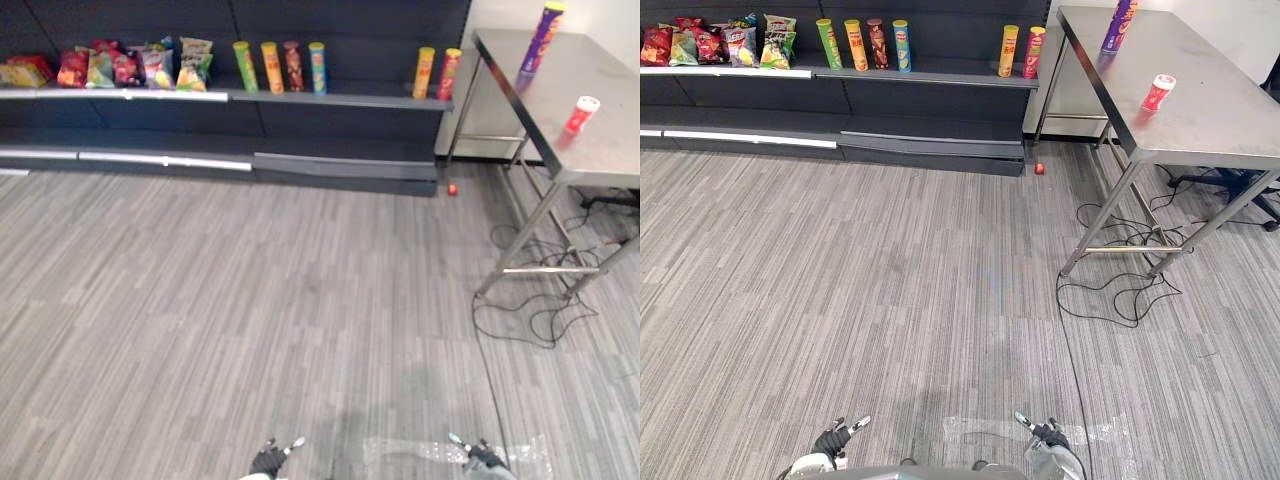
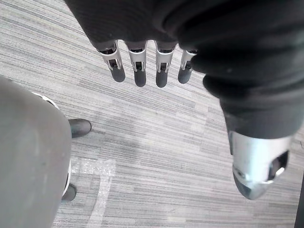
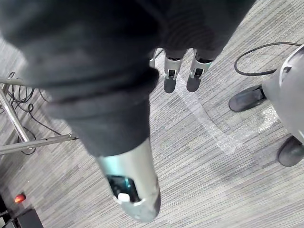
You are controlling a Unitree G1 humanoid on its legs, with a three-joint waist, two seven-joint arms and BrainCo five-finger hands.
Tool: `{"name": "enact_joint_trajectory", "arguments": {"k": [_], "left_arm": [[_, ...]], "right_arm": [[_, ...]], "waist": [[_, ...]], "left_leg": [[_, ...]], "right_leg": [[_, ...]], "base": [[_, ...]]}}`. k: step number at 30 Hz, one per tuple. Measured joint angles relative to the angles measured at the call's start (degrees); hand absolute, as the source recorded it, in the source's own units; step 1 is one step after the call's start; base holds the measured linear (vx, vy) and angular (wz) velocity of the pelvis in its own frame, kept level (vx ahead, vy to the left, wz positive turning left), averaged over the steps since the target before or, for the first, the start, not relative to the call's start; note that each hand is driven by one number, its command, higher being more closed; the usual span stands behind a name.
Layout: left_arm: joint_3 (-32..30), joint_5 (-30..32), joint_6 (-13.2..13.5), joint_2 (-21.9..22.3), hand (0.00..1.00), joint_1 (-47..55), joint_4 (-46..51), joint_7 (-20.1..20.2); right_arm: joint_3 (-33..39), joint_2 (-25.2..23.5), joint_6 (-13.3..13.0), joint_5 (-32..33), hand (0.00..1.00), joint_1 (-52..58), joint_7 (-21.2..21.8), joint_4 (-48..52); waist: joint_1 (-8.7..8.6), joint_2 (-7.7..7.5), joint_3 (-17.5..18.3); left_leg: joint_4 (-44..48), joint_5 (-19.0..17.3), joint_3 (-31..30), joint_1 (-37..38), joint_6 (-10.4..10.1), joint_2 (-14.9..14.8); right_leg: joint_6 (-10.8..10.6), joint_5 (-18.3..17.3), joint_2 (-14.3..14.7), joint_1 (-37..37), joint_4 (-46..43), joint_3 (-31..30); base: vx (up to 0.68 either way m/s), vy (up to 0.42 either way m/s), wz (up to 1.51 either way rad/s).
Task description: Put the gum and the chips on the shelf.
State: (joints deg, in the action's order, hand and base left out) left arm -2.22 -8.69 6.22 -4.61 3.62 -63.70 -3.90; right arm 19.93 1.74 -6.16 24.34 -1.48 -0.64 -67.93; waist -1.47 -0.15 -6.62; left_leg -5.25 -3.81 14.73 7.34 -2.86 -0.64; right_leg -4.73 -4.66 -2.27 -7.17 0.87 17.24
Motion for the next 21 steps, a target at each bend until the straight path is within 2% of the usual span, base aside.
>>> {"name": "enact_joint_trajectory", "arguments": {"k": [8, 21], "left_arm": [[0.1, 0.1, 0.0, 0.0, 0.0, 0.0, -0.6, 0.5], [1.9, 1.1, 0.8, -0.1, 0.0, -1.1, -2.3, 1.5]], "right_arm": [[-0.1, -0.3, 0.4, -4.2, 0.0, 0.6, 0.1, -0.5], [-2.5, 0.1, 0.4, -4.2, 0.0, 0.7, 0.5, -0.5]], "waist": [[-0.02, -0.2, -0.1], [0.04, -0.24, -0.2]], "left_leg": [[0.0, 0.0, 0.2, 0.8, 0.0, 0.0], [-0.6, 0.5, 1.2, 0.7, 0.7, 0.1]], "right_leg": [[0.0, 0.0, -0.1, -0.7, -0.1, 0.0], [0.3, -0.2, -0.1, -0.3, 0.3, 1.3]], "base": [[-0.03, -0.014, -0.01], [-0.06, -0.025, -0.03]]}}
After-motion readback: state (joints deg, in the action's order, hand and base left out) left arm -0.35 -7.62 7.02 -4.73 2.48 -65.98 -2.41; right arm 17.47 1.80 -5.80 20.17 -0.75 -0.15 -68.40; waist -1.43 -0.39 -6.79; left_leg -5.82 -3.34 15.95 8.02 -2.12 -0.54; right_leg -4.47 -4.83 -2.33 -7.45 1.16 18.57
